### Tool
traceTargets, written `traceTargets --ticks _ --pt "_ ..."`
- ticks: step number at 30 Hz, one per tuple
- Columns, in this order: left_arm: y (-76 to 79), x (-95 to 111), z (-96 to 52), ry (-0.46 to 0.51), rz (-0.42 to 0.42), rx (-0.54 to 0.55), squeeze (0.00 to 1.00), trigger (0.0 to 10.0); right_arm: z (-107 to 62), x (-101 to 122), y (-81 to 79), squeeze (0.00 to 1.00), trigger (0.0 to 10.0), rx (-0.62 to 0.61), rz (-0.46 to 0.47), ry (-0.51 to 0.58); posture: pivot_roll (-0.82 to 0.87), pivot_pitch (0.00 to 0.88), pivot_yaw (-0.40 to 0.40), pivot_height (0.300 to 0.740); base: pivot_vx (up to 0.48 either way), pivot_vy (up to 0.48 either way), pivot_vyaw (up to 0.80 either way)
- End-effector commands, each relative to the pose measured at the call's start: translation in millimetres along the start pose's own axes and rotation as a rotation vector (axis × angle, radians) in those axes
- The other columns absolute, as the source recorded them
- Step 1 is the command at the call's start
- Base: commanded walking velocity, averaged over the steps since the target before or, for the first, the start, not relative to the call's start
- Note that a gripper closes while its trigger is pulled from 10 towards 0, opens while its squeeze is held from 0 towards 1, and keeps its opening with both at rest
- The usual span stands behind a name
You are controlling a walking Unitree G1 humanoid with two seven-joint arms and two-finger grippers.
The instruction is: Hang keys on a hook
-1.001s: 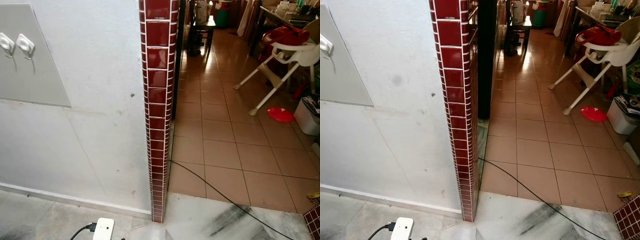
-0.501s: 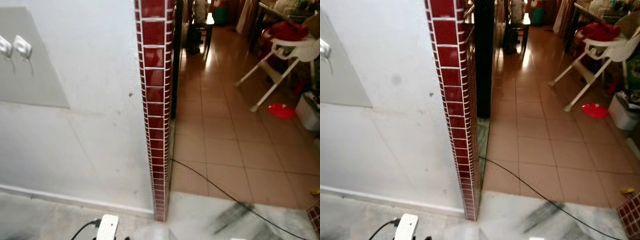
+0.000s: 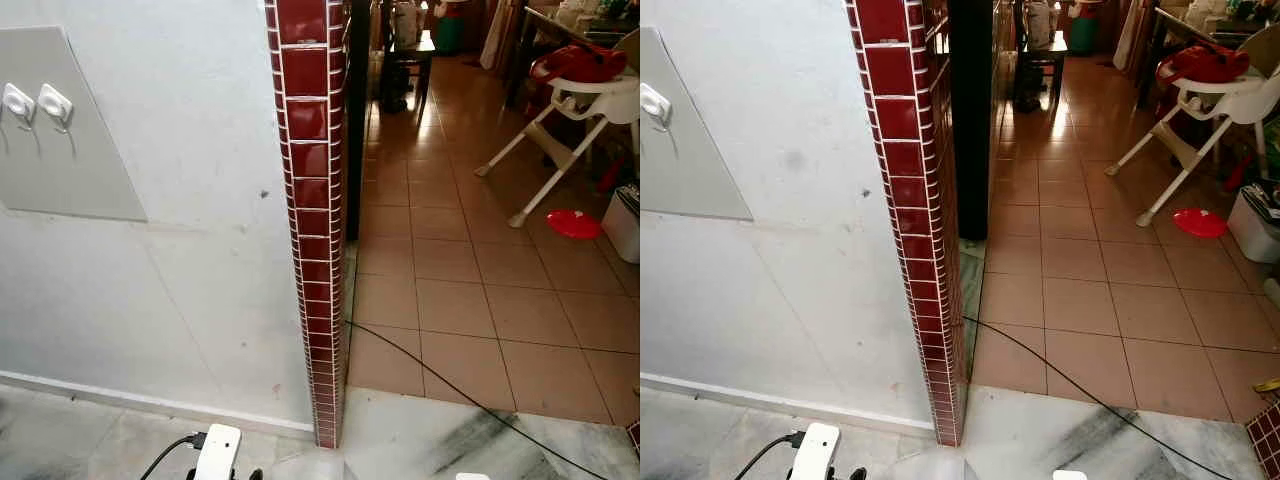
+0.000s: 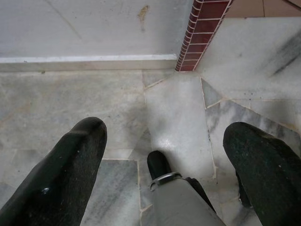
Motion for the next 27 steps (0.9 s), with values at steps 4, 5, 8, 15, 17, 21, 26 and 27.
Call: traceTargets --ticks 4,5,8,15,17,21,26,27 --pt "-1.8 7.9 0.7 0.029 0.033 0.006 0.0 10.0 -0.4 4.0 -1.1 0.0 10.0 -0.001 -0.012 0.035 -0.07 0.0 0.057 0.74 0.0 0.0 0.0" --pt "-1.8 7.9 0.7 0.029 0.033 0.006 0.0 10.0 -0.4 4.0 -1.1 0.0 10.0 -0.001 -0.012 0.035 -0.07 0.0 0.057 0.74 0.0 0.0 0.0" --pt "3.8 21.4 2.5 0.072 0.038 -0.042 0.0 10.0 -1.4 1.8 2.7 0.0 10.0 -0.013 -0.034 0.036 -0.07 0.0 0.05 0.74 0.0 0.0 0.0" --pt "-3.6 20.2 1.7 0.07 -0.027 -0.018 0.0 10.0 -1.9 -1.0 1.8 0.0 10.0 0.003 0.005 0.03 -0.06 0.0 0.055 0.74 0.0 0.0 0.0" --pt "-5.2 18.2 1.2 0.066 -0.032 -0.012 0.0 10.0 -2.0 -0.9 1.6 0.0 10.0 0.003 0.011 0.032 -0.06 0.0 0.055 0.74 0.0 0.0 0.0" --pt "-4.5 12.8 0.2 0.055 -0.065 -0.019 0.0 10.0 -2.1 -1.1 -0.3 0.0 10.0 0.013 -0.002 0.034 -0.07 0.0 0.056 0.74 0.0 0.0 0.0" --pt "-6.7 9.4 -0.5 0.053 -0.11 0.001 0.0 10.0 -2.5 -3.2 -0.5 0.0 10.0 0.012 0.003 0.031 -0.07 0.0 0.046 0.74 0.0 0.0 0.0" --pt "-6.7 9.4 -0.5 0.053 -0.11 0.001 0.0 10.0 -2.5 -3.2 -0.5 0.0 10.0 0.012 0.003 0.031 -0.07 0.0 0.046 0.74 0.0 0.0 0.0"
Point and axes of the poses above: a point about 5 cm out from each wrist's last joint towards the gripper, its own z axis pointing out of the wrist towards the gripper, its own x axis along the axis of the wrist's last joint, y = z × x, the point moved 6 cm from there along z, pointing out of the wrist towards the gripper, and after that the axes turned 3 degrees about z, right-handed, at the moved point
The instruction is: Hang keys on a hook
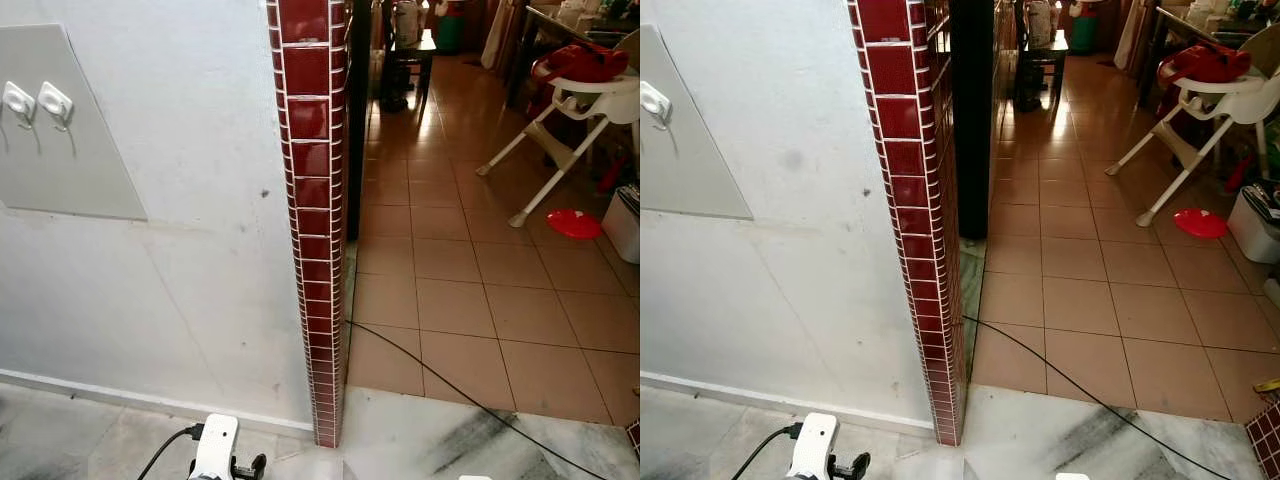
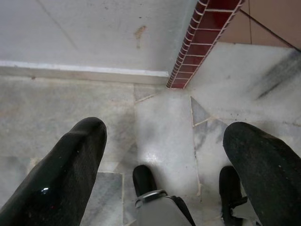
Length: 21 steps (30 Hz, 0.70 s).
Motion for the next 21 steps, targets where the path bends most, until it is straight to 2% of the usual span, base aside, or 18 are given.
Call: traceTargets --ticks 1,4,11,15,21 --pt "-5.5 -5.5 -1.9 -0.016 -0.014 0.019 0.0 10.0 -0.3 -1.7 -3.8 0.0 10.0 0.012 0.015 0.001 -0.06 0.0 0.043 0.74 0.0 0.0 0.0" --pt "-5.5 -7.3 -2.4 -0.021 -0.015 0.019 0.0 10.0 -0.7 -3.7 -3.5 0.0 10.0 0.01 0.011 -0.003 -0.06 0.0 0.033 0.74 0.0 0.0 0.0" --pt "-2.4 -0.7 -0.7 -0.007 0.05 -0.004 0.0 10.0 -1.8 -7.6 -0.2 0.0 10.0 -0.011 0.014 -0.009 -0.06 0.0 0.032 0.74 0.0 0.0 0.0" --pt "-1.9 2.0 0.3 -0.005 0.049 -0.002 0.0 10.0 -2.2 -8.5 0.7 0.0 10.0 -0.014 0.007 -0.01 -0.06 0.0 0.032 0.74 0.0 0.0 0.0" --pt "1.9 3.8 1.6 -0.004 0.053 -0.009 0.0 10.0 -2.4 -8.0 2.2 0.0 10.0 -0.018 0.001 -0.006 -0.07 0.0 0.039 0.74 0.0 0.0 0.72"
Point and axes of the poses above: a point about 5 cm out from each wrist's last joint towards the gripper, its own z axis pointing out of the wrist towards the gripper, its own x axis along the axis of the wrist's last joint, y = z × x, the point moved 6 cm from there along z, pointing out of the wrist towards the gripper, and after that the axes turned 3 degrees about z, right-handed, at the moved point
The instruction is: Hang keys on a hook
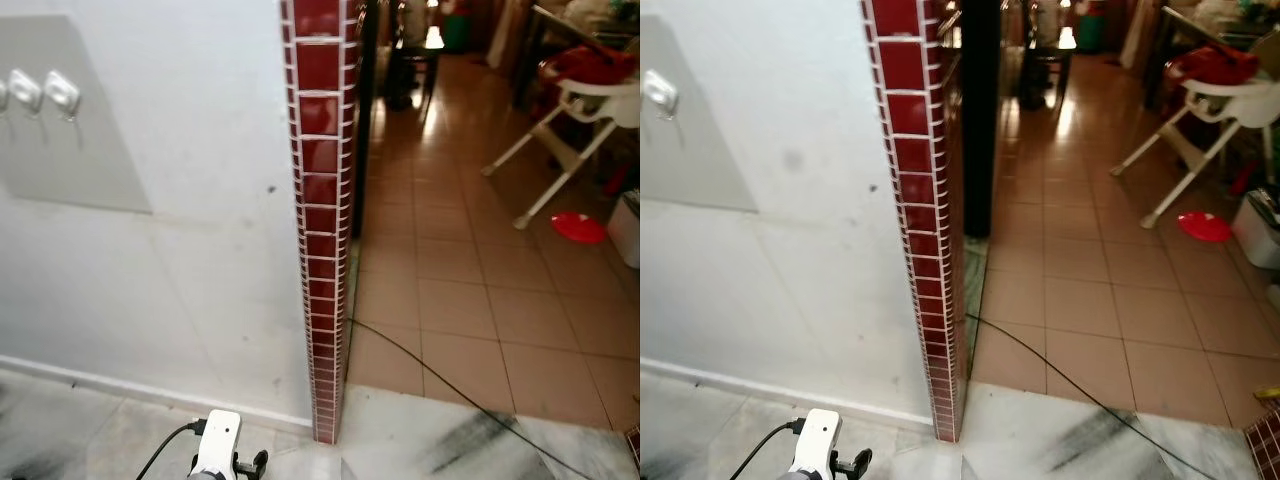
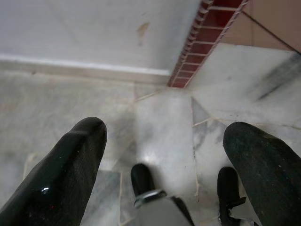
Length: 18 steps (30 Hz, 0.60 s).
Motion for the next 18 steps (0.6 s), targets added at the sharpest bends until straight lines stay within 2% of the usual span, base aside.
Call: traceTargets --ticks 1,18 --pt "-2.4 -4.3 -1.1 -0.015 0.008 0.008 0.0 10.0 0.7 3.7 -2.1 0.0 10.0 0.001 -0.006 0.014 -0.07 0.0 0.039 0.74 0.0 0.0 0.8" --pt "-4.9 -8.4 -2.5 -0.022 -0.01 0.023 0.0 10.0 1.5 6.1 -4.6 0.0 10.0 0.014 -0.03 0.015 -0.06 0.0 0.03 0.74 0.0 0.0 0.8"
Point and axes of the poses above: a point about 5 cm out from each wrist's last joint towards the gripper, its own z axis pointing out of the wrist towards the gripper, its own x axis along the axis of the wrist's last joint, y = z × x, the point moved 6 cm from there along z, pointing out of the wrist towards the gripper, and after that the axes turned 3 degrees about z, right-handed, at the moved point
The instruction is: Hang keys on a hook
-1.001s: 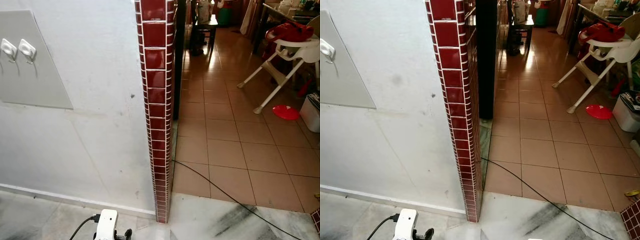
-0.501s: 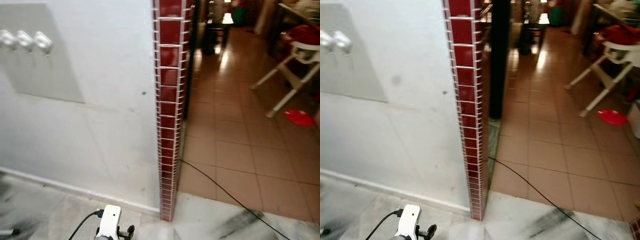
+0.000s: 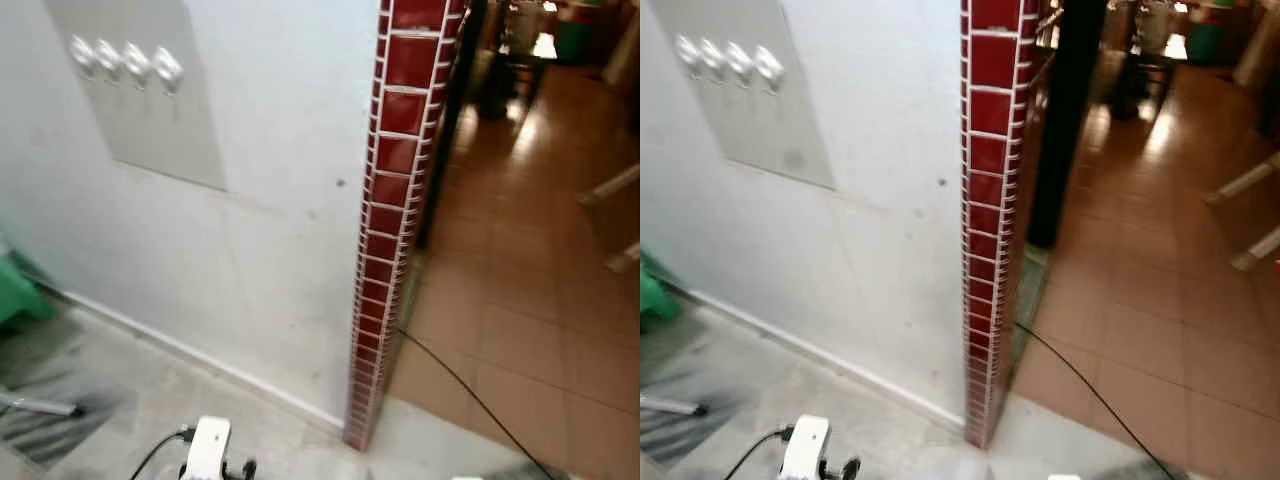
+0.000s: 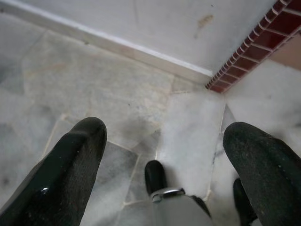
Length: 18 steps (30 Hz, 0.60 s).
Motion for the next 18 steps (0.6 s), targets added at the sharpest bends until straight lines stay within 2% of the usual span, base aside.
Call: traceTargets --ticks 1,18 --pt "0.3 -7.5 -1.4 -0.021 -0.013 0.006 0.0 10.0 -0.9 -2.8 2.3 0.0 10.0 -0.008 0.002 -0.006 -0.06 0.0 0.029 0.74 0.0 0.0 0.8" --pt "-0.7 -6.1 -1.1 -0.019 -0.022 0.009 0.0 10.0 -0.4 -0.1 1.5 0.0 10.0 0.004 -0.016 0.001 -0.05 0.0 0.021 0.74 0.0 0.0 0.8"
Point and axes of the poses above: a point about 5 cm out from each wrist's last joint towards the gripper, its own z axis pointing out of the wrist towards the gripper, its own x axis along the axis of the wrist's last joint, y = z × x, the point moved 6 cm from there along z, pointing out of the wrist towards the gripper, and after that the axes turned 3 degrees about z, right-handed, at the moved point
